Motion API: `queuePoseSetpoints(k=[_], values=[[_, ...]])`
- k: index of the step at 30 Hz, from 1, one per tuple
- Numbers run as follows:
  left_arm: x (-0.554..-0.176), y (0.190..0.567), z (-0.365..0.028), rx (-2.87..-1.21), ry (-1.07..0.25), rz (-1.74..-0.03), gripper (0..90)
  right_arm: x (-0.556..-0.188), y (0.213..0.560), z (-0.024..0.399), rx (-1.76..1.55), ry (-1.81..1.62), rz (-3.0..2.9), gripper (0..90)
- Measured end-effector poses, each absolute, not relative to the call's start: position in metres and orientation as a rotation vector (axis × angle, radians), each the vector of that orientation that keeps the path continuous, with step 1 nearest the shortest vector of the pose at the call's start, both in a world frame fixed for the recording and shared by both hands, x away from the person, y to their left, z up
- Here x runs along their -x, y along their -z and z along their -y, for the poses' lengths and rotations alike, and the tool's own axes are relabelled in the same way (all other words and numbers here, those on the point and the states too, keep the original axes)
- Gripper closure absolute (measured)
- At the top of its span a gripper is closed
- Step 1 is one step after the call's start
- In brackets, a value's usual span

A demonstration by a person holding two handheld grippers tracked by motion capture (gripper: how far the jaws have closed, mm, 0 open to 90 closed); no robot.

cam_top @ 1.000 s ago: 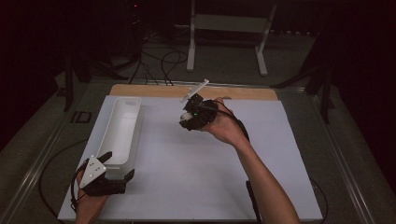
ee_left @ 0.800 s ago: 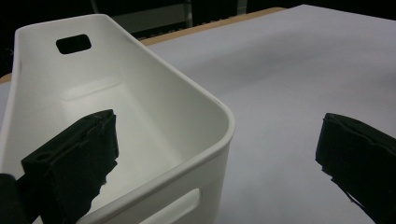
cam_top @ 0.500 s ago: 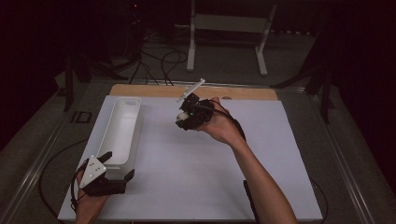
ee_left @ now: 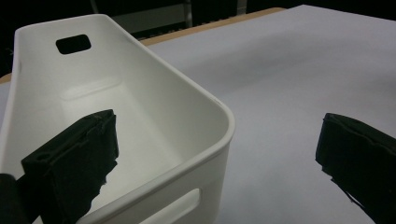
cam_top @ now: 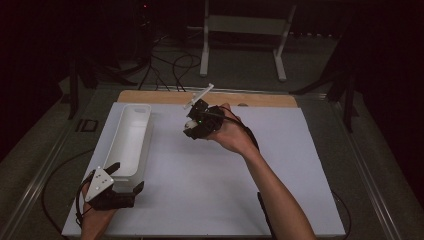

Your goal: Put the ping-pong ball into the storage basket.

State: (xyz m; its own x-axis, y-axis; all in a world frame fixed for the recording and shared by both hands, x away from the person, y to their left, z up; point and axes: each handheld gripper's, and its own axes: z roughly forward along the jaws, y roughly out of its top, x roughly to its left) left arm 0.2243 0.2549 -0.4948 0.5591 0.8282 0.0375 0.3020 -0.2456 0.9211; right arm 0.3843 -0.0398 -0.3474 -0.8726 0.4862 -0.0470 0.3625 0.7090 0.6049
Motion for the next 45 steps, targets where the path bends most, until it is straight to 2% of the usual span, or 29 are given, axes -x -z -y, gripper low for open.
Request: queuePoseSetpoints(k=[45], values=[[-0.224, 0.495, -0.255, -1.807, -0.667, -0.928, 0.0, -0.383, 0.345, 0.011, -0.628, -0.907, -2.726, 50.6]])
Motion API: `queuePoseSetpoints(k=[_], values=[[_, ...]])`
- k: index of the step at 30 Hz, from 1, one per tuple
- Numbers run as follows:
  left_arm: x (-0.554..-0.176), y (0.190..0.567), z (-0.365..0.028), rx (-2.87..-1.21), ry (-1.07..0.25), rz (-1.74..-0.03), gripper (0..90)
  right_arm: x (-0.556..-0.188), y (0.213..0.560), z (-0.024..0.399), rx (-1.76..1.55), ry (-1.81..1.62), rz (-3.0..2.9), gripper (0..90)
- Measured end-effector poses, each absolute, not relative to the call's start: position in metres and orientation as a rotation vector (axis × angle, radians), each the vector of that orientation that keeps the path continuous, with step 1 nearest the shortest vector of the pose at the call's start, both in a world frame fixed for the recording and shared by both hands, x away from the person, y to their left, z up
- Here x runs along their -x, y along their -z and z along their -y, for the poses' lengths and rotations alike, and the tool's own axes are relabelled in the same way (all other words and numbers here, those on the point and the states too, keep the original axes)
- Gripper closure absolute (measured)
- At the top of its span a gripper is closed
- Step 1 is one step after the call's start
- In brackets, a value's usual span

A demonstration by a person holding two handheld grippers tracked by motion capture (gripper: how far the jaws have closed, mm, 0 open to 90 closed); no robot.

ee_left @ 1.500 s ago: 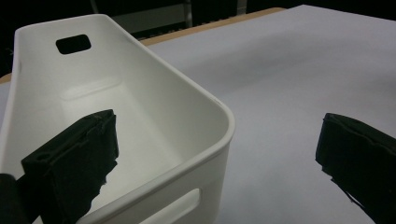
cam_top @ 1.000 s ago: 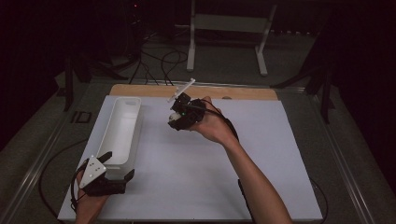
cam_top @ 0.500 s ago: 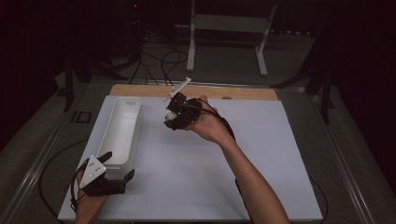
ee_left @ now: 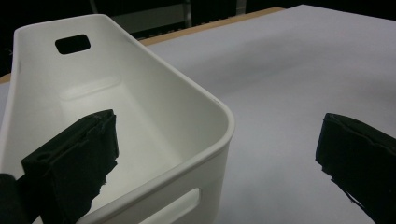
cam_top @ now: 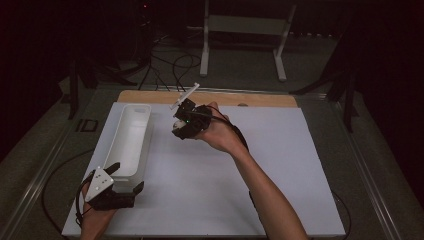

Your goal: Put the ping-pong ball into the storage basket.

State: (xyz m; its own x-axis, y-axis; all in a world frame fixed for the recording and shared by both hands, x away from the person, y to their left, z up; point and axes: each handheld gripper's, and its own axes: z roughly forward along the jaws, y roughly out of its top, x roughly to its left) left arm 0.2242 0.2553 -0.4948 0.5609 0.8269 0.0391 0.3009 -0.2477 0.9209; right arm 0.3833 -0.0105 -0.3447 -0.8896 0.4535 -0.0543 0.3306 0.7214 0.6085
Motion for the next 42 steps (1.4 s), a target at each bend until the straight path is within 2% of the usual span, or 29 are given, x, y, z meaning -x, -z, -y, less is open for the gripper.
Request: queuePoseSetpoints(k=[42], values=[[-0.224, 0.495, -0.256, -1.807, -0.666, -0.927, 0.0, -0.384, 0.348, -0.017, -0.594, -0.941, -2.736, 50.6]])
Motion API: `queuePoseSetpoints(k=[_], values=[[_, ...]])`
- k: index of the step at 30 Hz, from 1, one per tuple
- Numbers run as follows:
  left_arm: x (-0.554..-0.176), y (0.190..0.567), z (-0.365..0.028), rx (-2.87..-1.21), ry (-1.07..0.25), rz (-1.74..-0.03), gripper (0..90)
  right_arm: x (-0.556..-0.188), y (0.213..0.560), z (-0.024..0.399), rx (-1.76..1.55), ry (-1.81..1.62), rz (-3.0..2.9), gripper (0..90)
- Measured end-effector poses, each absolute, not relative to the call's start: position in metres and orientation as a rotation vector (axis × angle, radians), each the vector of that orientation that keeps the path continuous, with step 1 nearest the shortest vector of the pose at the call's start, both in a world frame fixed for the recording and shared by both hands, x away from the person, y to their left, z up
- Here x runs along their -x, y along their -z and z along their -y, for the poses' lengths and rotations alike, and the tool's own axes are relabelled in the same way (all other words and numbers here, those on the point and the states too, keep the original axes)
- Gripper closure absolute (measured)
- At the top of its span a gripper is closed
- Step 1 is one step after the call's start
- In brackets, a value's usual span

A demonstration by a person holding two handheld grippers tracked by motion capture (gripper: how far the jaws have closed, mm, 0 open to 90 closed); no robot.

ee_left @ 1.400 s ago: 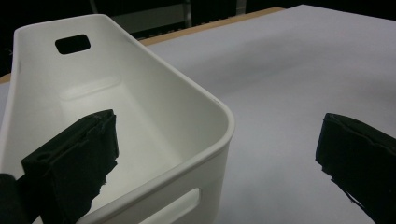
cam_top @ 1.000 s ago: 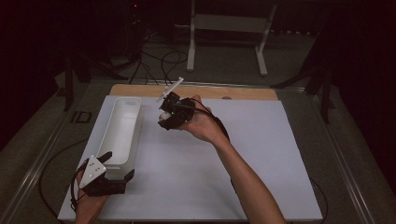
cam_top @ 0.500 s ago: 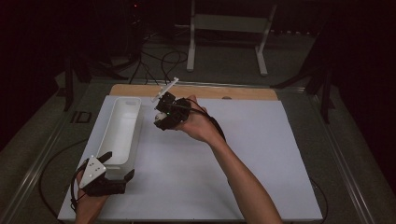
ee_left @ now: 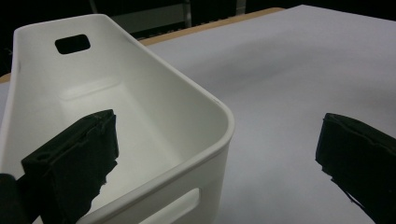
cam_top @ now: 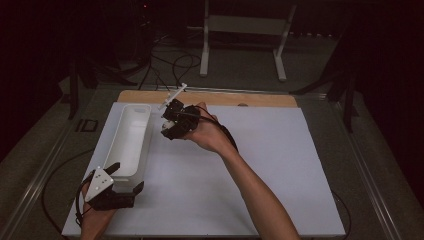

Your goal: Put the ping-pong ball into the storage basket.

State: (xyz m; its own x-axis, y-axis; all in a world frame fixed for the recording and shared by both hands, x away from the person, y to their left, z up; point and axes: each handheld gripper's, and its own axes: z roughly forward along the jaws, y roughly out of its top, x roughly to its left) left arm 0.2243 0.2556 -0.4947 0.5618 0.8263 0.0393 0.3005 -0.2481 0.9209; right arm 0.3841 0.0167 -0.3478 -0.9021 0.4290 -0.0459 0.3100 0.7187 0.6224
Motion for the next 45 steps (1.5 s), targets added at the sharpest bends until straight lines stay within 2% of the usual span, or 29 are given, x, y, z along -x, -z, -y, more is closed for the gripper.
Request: queuePoseSetpoints(k=[45], values=[[-0.224, 0.495, -0.256, -1.809, -0.667, -0.926, 0.0, -0.384, 0.355, -0.039, -0.588, -0.967, -2.737, 50.6]])
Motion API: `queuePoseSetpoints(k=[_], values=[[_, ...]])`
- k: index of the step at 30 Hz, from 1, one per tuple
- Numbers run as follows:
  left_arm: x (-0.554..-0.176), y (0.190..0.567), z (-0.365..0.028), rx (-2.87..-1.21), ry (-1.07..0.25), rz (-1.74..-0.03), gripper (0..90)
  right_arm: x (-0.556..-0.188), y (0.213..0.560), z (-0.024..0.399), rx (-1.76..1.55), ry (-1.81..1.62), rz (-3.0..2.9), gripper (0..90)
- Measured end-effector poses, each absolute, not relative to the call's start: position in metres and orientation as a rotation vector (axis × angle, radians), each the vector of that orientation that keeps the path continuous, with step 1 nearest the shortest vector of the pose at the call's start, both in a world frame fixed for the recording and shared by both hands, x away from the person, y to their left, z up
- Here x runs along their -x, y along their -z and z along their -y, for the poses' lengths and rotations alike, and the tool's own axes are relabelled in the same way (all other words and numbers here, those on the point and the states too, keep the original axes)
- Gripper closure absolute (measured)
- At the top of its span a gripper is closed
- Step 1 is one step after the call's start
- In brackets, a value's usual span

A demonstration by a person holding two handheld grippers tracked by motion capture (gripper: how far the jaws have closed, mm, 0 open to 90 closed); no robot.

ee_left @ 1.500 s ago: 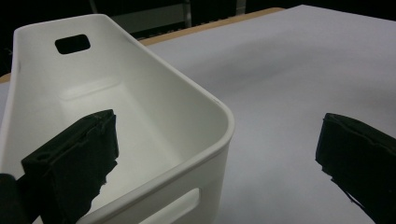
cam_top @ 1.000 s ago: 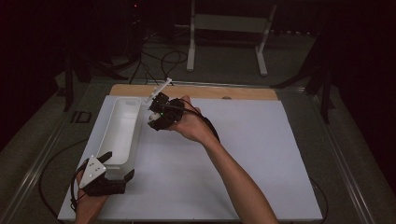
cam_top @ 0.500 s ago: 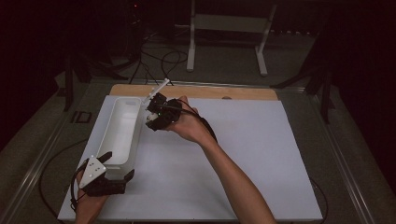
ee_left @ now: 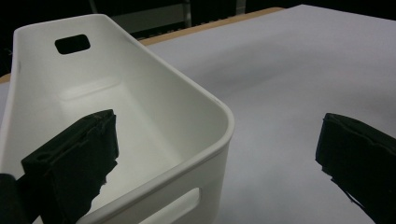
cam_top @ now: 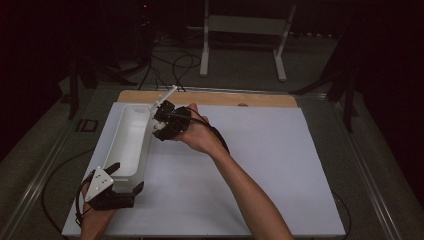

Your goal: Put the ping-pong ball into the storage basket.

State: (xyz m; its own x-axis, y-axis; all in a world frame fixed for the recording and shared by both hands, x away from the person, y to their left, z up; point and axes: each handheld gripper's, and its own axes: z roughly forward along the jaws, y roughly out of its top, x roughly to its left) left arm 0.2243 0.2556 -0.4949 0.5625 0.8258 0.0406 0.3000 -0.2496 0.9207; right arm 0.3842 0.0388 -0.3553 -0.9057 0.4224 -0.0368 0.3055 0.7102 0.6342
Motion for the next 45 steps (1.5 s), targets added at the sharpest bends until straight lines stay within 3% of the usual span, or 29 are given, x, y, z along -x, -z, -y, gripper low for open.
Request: queuePoseSetpoints(k=[45], values=[[-0.224, 0.495, -0.256, -1.81, -0.668, -0.924, 0.0, -0.383, 0.36, -0.067, -0.559, -1.031, -2.728, 50.6]])
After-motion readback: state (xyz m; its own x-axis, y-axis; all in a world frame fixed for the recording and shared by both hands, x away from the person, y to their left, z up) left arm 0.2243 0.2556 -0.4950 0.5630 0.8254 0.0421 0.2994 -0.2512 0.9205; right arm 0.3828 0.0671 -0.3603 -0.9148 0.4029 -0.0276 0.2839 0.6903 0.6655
